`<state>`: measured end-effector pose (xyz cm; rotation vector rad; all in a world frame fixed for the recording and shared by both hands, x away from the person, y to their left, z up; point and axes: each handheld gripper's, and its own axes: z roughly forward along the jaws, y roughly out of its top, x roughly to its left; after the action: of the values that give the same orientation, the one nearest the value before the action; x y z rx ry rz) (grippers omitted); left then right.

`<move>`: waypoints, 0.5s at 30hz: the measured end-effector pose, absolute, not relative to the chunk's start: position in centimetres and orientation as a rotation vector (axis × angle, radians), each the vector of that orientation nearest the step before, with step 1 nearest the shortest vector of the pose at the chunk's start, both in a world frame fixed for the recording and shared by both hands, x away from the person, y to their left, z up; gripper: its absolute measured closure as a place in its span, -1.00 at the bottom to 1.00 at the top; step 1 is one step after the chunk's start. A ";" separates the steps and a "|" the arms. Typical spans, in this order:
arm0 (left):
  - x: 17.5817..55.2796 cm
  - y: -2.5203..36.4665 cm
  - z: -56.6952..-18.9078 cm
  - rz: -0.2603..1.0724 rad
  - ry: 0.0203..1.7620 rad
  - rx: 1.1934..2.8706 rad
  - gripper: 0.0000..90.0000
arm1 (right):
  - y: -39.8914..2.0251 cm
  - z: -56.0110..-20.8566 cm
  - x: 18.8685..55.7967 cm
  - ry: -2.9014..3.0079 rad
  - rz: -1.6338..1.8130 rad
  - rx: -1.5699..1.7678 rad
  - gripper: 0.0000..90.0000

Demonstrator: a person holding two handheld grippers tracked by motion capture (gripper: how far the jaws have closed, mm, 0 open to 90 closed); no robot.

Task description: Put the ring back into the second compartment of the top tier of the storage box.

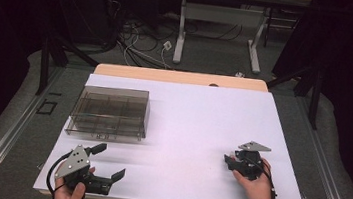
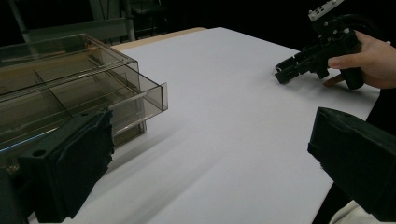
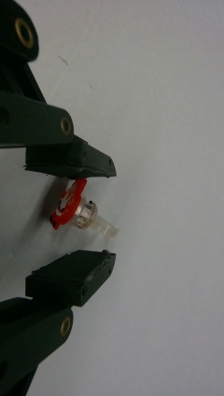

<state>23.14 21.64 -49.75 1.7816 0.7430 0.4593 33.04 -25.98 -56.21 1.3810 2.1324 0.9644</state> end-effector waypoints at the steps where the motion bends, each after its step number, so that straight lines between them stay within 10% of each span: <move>1: 23.2 21.7 -49.8 0.460 0.742 1.781 -1.00 | -26.0 -56.2 33.0 2.132 0.964 1.383 0.20; 15: 23.2 21.7 -49.8 0.462 0.746 1.781 -1.00 | -25.9 -56.2 32.9 2.144 0.955 1.363 0.43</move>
<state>23.17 21.69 -49.76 1.7806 0.7457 0.4620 32.92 -25.86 -56.15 1.3626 2.1435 0.9553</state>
